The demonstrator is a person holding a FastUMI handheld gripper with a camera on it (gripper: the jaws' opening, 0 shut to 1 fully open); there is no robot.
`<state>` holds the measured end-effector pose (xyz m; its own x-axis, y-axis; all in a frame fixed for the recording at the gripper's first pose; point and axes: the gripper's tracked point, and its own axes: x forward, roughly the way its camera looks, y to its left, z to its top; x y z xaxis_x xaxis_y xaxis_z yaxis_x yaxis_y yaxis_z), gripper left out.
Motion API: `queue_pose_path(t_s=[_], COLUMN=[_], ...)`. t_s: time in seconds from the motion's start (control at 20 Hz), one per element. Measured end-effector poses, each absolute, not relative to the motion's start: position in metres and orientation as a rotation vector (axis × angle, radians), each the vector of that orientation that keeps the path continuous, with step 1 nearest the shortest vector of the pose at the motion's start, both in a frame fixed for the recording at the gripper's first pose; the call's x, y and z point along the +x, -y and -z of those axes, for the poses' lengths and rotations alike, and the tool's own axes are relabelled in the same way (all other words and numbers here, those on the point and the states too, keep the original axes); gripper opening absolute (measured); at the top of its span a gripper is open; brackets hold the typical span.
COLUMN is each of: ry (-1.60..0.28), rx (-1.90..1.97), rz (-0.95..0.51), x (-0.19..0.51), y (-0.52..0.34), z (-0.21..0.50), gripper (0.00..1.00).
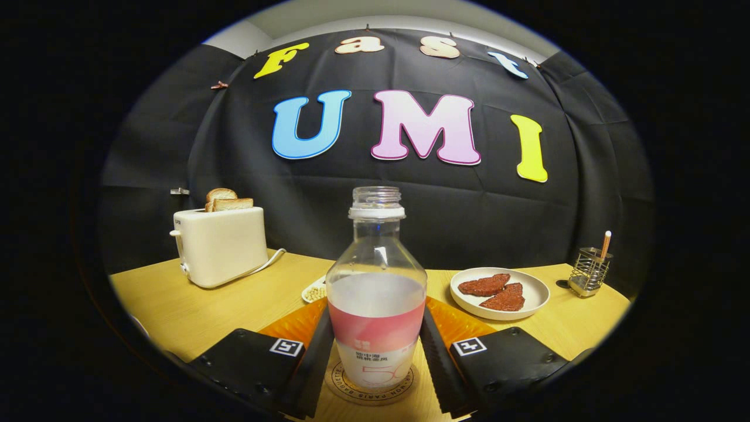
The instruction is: Take the bottle from table, then pour the juice into the cup, finally place the bottle on the coaster
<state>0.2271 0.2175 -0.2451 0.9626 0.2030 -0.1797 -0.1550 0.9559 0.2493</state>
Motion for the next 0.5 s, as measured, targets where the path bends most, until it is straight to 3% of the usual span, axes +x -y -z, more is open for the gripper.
queue_pose_path(t_s=[0.1,0.25,0.5], ry=[-0.215,-0.231,-0.220], rx=[0.244,0.253,0.225], rz=[-0.180,-0.178,-0.194], x=[0.227,0.223,0.214], y=[-0.217,-0.216,-0.213], z=[0.246,0.246,0.234], gripper=[0.78,1.00,1.00])
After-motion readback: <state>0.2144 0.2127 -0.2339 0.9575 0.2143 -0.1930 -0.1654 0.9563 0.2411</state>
